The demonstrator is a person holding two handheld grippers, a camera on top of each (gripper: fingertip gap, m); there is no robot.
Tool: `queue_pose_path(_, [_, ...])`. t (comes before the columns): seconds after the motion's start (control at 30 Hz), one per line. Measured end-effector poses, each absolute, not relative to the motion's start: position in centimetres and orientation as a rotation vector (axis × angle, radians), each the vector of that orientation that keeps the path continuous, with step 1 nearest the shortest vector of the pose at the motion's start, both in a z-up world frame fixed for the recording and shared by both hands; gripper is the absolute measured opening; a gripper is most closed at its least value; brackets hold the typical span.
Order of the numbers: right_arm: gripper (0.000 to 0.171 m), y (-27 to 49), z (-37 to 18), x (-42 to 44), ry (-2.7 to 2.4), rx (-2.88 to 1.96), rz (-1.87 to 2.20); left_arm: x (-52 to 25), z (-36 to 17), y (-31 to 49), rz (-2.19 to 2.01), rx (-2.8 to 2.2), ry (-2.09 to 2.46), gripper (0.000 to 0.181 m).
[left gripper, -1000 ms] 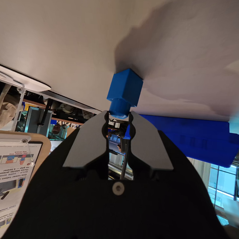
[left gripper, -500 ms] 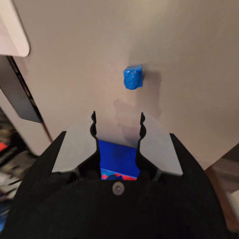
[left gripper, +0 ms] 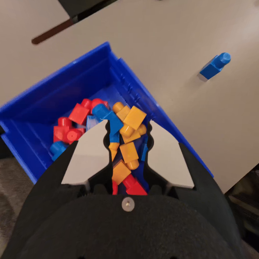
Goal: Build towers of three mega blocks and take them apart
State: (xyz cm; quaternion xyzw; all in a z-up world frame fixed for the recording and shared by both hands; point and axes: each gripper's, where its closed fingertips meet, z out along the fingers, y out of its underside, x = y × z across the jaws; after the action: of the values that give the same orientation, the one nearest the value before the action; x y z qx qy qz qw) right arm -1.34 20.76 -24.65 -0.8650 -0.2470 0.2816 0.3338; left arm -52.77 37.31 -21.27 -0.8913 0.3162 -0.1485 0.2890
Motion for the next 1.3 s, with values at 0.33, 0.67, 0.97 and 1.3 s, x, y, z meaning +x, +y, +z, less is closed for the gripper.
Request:
queue_pose_path(0.33, [0.067, 21.0, -24.2, -2.4, -0.668, -2.27, 0.719, -54.1, -22.2, 41.0, -0.472, -2.536, 0.322, 0.043])
queue_pose_path(0.67, [0.067, 20.6, -24.4, -1.8, -0.658, -2.27, 0.729, -53.8, -24.8, 42.8, -0.33, -2.667, 0.231, 0.044])
queue_pose_path(0.97, [0.067, 20.5, -24.2, -1.5, -0.649, -2.251, 0.74, -53.8, -26.4, 42.7, -0.29, -2.724, 0.243, 0.027])
queue_pose_path(1.3, [0.063, 20.3, -23.5, -1.0, -0.631, -2.213, 0.74, -50.8, -19.8, 43.2, -0.573, -2.41, 0.326, 0.026])
